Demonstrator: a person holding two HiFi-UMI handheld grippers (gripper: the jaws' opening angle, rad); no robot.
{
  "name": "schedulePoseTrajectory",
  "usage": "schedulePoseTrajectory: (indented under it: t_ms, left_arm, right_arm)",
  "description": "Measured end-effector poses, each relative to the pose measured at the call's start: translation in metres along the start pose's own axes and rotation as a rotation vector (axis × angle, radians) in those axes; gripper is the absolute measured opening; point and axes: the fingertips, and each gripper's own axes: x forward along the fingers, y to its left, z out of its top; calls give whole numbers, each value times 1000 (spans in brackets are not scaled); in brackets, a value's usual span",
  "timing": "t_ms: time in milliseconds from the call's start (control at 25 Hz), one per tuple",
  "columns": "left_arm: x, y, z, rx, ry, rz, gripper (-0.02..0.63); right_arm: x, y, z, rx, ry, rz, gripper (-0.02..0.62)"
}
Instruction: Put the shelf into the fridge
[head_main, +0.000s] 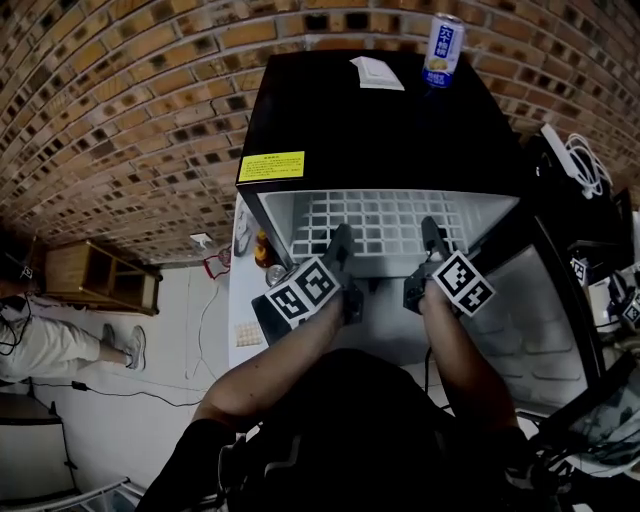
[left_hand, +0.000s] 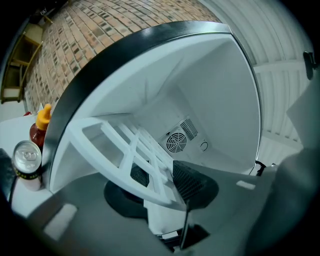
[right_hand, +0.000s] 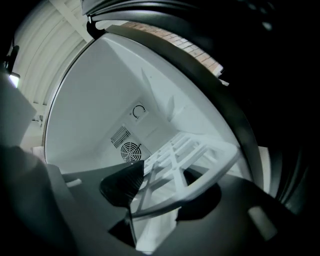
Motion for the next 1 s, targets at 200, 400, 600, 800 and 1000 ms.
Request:
schedulePoseTrajectory:
  t_ms: [200, 400, 600, 800, 1000]
  left_arm:
    - [9, 2, 5, 12, -21, 2, 127]
    - [14, 4, 6, -12, -38, 1, 132]
    - [17, 5, 7, -5, -52, 20, 149]
    - [18, 9, 7, -21, -62, 56, 169]
    - [26, 10, 12, -11, -58, 53, 172]
  right_arm:
    - [8, -1, 2, 5, 2, -8, 209]
    - [10, -2, 1, 0, 0, -8, 212]
    - [11, -2, 2, 7, 0, -9, 212]
    - [11, -3, 1, 12, -2, -18, 213]
    - [19, -3, 3, 25, 10, -28, 213]
